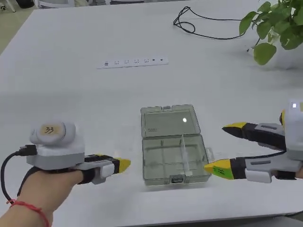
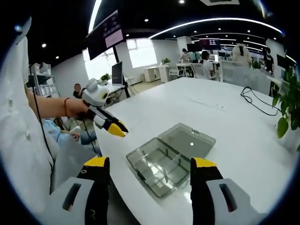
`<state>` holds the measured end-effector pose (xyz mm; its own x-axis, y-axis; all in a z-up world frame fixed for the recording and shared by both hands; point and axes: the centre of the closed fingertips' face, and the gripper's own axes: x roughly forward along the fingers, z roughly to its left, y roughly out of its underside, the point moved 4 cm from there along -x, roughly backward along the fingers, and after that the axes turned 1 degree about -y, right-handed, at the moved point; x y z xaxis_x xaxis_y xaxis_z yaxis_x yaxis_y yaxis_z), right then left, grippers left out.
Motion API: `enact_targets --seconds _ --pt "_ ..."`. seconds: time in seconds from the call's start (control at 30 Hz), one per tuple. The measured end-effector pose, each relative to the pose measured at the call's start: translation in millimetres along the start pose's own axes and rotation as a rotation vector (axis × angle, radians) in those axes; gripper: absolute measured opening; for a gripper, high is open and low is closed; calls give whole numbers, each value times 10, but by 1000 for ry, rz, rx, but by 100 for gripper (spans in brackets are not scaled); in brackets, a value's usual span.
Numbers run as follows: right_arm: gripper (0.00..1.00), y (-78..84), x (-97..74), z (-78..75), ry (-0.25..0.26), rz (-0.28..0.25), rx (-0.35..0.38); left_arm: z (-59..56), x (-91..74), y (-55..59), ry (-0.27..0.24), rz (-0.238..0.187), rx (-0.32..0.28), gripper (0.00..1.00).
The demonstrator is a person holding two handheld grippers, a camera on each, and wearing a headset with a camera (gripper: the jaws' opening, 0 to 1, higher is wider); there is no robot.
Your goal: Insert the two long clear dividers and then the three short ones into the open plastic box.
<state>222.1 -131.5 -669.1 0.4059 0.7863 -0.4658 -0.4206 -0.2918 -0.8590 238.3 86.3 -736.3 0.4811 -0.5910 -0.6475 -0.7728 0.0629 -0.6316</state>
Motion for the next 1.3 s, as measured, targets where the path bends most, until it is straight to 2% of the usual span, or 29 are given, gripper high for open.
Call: enact_targets --seconds 0.1,0.13,0.33,0.43,0.5,0.6,0.7,1.03,1.1,1.23,1.3 --pt "65 -119 60 37 3 -30 37 -114 -10 -70 37 -34 -10 30" --pt "63 -169 91 54 7 -48 70 -157 -16 -92 49 -43 -11 30" --pt "49 -298 247 113 27 -77 167 -340 13 -141 113 -78 -7 30" --pt "40 -307 290 103 39 -83 187 -441 20 -161 137 -92 -9 30" --pt "34 -311 354 130 47 -81 235 -500 41 -174 160 -106 14 30" --pt "30 -276 439 150 65 -65 278 -606 61 -199 190 -124 18 30" --pt "25 -235 513 177 66 -59 317 -695 83 -204 204 -123 36 30" --pt "14 -188 658 195 74 -37 384 -794 106 -217 226 -115 84 30" --pt "8 -195 657 210 73 -44 407 -796 111 -225 223 -117 90 30" --pt "7 -202 667 202 110 -51 436 -806 128 -235 227 -115 86 30" --pt "7 -217 666 198 108 -62 455 -800 142 -218 219 -111 111 26"
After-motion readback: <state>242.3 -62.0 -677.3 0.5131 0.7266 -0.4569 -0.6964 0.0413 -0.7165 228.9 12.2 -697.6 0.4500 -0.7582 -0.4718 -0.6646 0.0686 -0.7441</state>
